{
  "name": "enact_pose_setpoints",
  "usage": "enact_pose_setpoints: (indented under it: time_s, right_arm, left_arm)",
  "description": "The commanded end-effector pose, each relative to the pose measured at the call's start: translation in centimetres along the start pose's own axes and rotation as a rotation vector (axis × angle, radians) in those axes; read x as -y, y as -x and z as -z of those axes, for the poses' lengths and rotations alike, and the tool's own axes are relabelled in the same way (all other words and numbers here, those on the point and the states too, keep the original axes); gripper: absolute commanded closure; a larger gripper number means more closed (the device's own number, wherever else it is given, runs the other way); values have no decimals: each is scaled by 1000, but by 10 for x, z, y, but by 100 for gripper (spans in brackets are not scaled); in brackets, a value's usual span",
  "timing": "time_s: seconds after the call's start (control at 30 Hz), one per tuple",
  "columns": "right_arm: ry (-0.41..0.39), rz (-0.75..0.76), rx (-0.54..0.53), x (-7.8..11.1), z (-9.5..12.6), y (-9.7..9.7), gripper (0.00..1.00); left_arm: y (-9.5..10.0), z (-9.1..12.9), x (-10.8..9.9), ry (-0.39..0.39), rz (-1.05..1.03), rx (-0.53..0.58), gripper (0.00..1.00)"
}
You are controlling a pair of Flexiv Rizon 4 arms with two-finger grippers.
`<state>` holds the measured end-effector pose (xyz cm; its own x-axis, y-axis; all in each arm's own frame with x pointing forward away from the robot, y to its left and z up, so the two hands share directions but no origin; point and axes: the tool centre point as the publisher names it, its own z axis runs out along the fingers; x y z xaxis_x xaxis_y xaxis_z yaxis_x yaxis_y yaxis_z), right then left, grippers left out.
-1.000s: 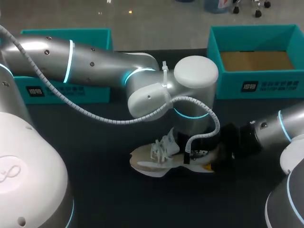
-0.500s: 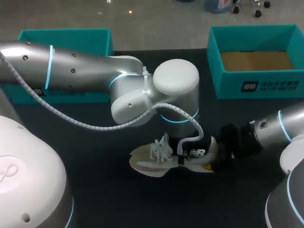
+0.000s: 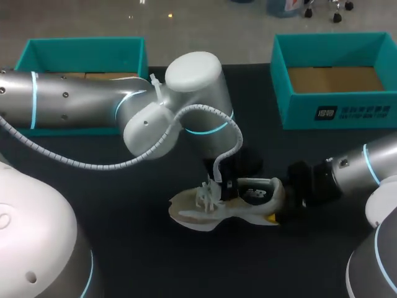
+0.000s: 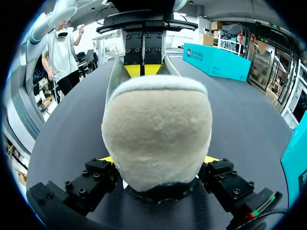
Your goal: Take the shoe out of the shoebox, open the shoe tongue, remove and reinsert the insole, then place the shoe into the shoebox
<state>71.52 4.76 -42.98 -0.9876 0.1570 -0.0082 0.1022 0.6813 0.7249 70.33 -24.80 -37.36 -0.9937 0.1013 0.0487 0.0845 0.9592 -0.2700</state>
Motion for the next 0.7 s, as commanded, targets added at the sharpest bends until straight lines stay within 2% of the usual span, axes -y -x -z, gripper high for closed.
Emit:
enact_pose_setpoints:
  time_s: [0.03,0.37,0.7]
  right_arm:
    - [-2,0,1,1,-1,0,100]
    - [-2,0,1,1,-1,0,100]
    - [-2,0,1,1,-1,0,100]
  left_arm:
    - [1,6,-9,-76,-3,-28,100]
    - [0,15,-7,-147,22,-114,100]
    - [1,32,2,-266,9,-176,100]
